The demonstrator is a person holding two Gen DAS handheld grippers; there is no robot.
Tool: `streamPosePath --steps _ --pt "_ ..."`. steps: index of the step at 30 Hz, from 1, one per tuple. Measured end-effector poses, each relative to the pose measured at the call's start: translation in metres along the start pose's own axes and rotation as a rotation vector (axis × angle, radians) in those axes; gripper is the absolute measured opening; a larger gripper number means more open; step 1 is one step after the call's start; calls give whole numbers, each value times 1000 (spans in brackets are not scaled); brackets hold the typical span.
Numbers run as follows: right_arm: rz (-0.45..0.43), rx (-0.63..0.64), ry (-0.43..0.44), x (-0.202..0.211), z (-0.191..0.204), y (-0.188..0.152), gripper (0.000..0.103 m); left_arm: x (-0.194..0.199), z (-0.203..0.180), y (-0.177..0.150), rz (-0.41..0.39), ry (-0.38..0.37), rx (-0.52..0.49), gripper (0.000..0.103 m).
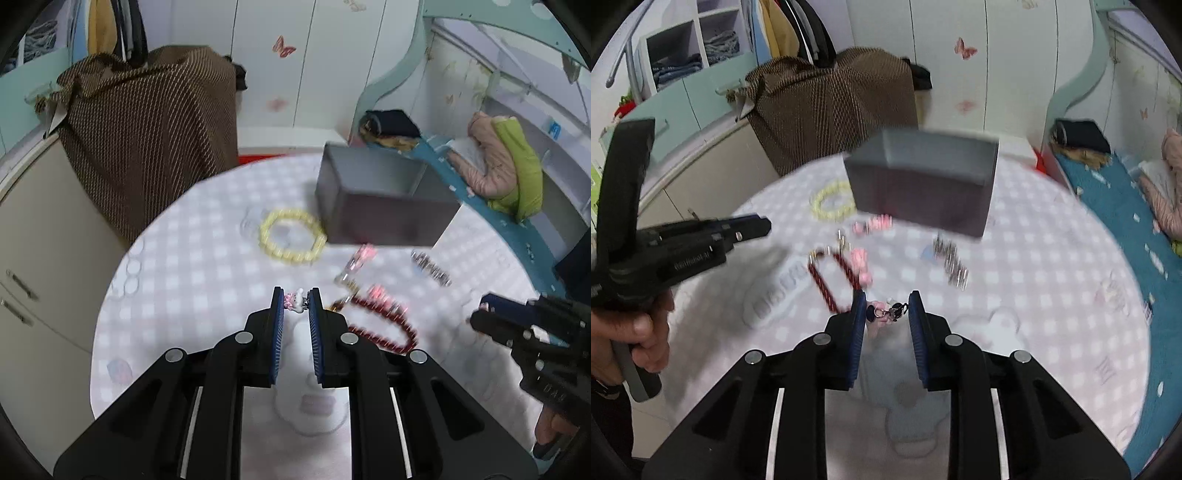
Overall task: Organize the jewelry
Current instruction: 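Carry both pink charms over the grey metal box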
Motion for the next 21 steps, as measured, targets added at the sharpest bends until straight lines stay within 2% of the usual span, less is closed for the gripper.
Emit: streamPosePath --steps 7,11,15,21 --pt "-138 52 -33 41 -8 75 22 37 -23 57 -119 -47 -38 14" --pt "-187 47 -37 53 -21 112 22 51 -33 93 -168 -87 -41 14" --pt "-191 31 -26 49 -33 138 22 49 -40 120 -177 -117 -45 14" --pt "-159 -15 16 35 -46 153 22 40 -53 150 -168 -139 -58 14"
Point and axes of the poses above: each gripper's, at about its wrist camera, not at the fingertips, and x roughly against the way its jaws point, z to its left, y to its top, the point moved 7 cm from there along -x, roughly the way its jaws point, and after that the axes turned 7 degrees about z, right-handed, at the moved point
